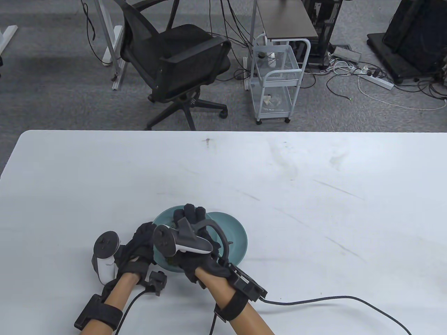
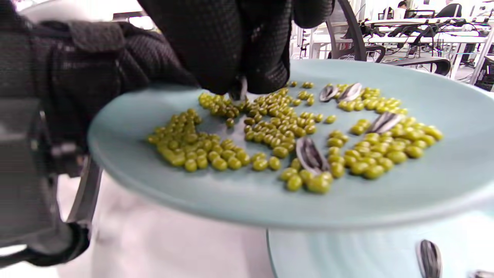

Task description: Pick sunflower seeds with hand pinch into plate

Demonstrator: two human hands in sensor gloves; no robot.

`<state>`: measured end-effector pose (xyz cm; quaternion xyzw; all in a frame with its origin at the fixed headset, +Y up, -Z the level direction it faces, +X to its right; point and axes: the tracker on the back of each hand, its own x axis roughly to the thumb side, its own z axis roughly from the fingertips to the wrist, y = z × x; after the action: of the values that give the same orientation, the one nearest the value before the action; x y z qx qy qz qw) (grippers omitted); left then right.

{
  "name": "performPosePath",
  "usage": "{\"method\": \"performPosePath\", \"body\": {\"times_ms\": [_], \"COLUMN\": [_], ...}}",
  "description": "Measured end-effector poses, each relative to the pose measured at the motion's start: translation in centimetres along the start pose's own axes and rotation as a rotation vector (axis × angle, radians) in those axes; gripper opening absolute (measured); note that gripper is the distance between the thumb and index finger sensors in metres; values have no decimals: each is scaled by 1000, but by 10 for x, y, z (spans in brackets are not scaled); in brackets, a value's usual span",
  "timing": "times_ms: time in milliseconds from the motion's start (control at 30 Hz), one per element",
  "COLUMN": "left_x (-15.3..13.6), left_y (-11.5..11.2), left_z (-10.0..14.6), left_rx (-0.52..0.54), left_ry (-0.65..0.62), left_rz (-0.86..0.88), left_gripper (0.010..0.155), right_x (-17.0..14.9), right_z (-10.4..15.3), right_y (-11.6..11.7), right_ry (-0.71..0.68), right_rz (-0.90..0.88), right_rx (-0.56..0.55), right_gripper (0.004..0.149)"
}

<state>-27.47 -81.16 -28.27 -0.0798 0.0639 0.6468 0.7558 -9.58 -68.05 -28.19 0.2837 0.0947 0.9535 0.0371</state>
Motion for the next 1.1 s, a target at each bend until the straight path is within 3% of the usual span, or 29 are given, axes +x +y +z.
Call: {"method": "performPosePath", "body": {"times_ms": [233, 467, 733, 933, 1100], "left_x": [1, 1, 1, 1, 1], "left_y": [11, 17, 17, 17, 16], "left_z": [-1, -1, 0, 0, -1], "left_rx": [41, 77, 85, 76, 71], "left_ry": [5, 13, 21, 21, 18], "left_rz": [2, -6, 1, -1, 1], "left_gripper": [44, 44, 44, 44, 44], "right_x": [-36, -83, -124, -136, -144], "right_z": [13, 16, 5, -4, -4], "right_y": [-20, -19, 18, 46, 55], "right_ry": [82, 232, 351, 395, 419], "right_rz": [-116, -236, -300, -283, -300], "right_rx": [-107, -186, -151, -66, -42], "right_gripper": [34, 34, 34, 34, 34]}}
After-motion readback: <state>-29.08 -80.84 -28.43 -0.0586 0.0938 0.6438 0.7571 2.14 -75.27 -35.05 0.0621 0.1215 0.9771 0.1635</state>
